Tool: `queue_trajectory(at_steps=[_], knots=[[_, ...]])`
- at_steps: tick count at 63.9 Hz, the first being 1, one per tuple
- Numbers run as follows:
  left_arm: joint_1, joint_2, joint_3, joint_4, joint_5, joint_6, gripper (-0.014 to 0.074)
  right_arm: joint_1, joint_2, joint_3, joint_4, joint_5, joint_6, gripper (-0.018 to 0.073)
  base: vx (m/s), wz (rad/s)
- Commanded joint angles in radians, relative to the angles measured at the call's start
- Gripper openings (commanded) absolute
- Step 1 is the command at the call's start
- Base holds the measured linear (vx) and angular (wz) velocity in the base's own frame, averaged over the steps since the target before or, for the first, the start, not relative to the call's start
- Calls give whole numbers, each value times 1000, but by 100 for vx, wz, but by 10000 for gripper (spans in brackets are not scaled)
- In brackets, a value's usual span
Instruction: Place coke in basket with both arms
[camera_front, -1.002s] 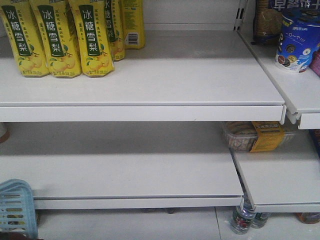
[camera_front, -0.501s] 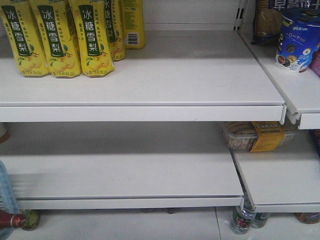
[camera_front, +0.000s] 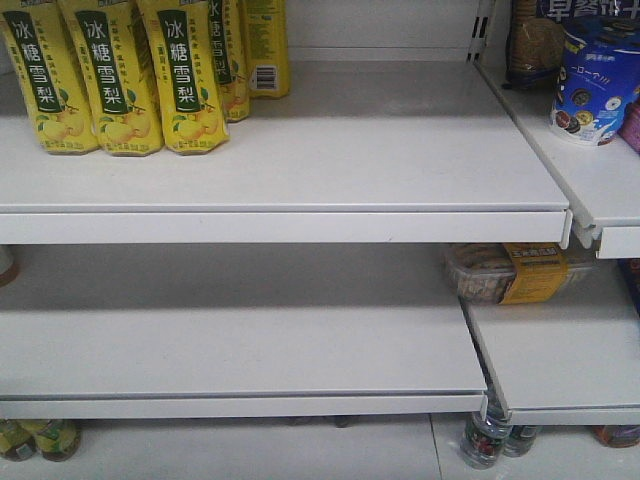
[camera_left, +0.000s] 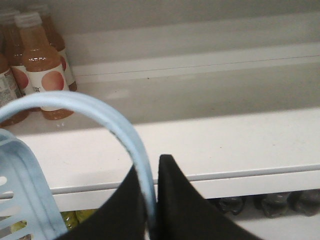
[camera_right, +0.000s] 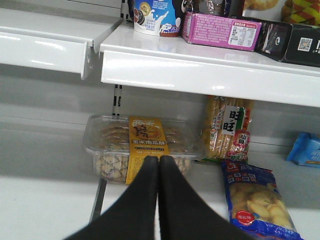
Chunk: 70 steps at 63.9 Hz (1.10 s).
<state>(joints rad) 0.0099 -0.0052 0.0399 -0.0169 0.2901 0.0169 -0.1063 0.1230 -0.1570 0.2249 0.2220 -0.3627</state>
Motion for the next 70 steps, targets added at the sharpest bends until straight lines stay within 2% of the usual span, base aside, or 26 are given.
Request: queue_trajectory(at_steps=[1, 10, 25, 49, 61, 70], knots=[[0, -24, 0, 45, -151, 40, -6, -1, 9, -28, 0, -74, -1, -9, 0, 0], [0, -24, 0, 50, -151, 6, -6, -1, 9, -28, 0, -74, -1, -9, 0, 0], [0, -24, 0, 155, -159, -144, -6, -1, 9, -28, 0, -74, -1, -9, 0, 0], [0, -24, 0, 154, -254, -129, -6, -1, 9, -28, 0, -74, -1, -9, 0, 0], [0, -24, 0, 87, -290, -28, -6, -1, 9, -28, 0, -74, -1, -9, 0, 0], [0, -24, 0, 94, -315, -17, -6, -1, 9, -28, 0, -73, -1, -9, 0, 0]])
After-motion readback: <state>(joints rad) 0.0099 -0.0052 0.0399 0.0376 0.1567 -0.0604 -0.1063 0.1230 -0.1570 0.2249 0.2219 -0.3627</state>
